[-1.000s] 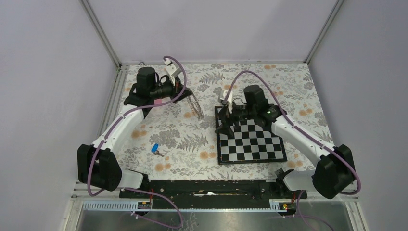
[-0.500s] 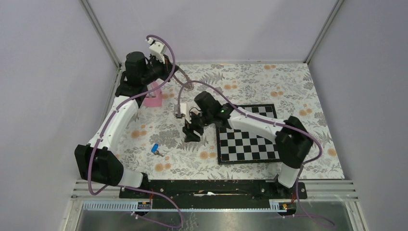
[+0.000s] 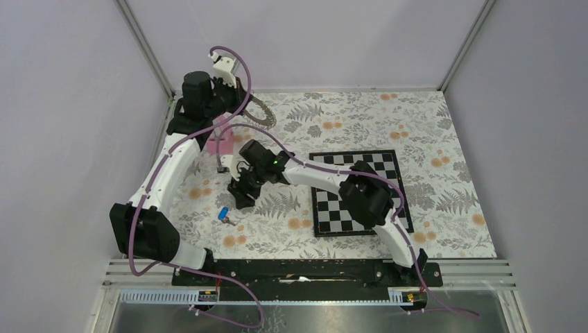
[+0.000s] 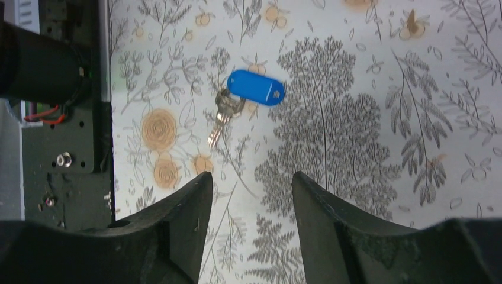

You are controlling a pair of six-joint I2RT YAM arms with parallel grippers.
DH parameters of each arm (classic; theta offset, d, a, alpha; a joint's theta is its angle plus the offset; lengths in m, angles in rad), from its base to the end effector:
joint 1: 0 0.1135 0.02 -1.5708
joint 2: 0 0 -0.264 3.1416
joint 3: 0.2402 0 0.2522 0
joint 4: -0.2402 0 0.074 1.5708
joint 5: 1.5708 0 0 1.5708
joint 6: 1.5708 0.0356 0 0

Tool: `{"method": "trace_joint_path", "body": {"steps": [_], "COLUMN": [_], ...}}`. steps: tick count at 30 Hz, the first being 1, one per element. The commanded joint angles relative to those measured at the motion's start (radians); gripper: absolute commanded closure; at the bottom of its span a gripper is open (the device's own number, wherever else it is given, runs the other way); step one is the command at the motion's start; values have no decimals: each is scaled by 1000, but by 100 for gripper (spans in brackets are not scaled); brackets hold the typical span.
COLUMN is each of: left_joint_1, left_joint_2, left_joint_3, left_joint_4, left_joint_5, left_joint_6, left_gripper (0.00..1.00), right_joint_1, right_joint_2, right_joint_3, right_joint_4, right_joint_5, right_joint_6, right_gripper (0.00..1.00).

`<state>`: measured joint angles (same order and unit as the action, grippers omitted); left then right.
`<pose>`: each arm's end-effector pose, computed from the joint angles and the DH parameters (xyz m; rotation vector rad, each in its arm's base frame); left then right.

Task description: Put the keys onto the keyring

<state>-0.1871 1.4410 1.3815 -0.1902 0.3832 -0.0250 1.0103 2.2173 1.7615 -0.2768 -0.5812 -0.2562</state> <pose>0.3293 -0.0759 0.3942 0.4184 1.7817 -0.4979 0.2506 0.4360 0.2009 -1.6522 1.7186 1.0447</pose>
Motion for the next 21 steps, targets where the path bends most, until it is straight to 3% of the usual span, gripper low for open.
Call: {"method": "trace_joint_path", "body": {"steps": [1, 13, 21], "left_joint_1": [8, 9, 9], "left_joint_2": [-11, -3, -10], "left_joint_3": [74, 90, 83], "left_joint_4": [40, 26, 26], "left_joint_5": [-47, -30, -9], "left_joint_6": [2, 0, -8], "left_gripper": [100, 100, 100], "right_joint_1": [31, 105, 130], "right_joint_2": [78, 317, 331], "right_joint_3": [144, 491, 498], "right_joint_4": [-34, -161, -190], "right_joint_5": [32, 124, 169], "right_joint_6": [82, 139, 139], "right_gripper": [41, 42, 43]}}
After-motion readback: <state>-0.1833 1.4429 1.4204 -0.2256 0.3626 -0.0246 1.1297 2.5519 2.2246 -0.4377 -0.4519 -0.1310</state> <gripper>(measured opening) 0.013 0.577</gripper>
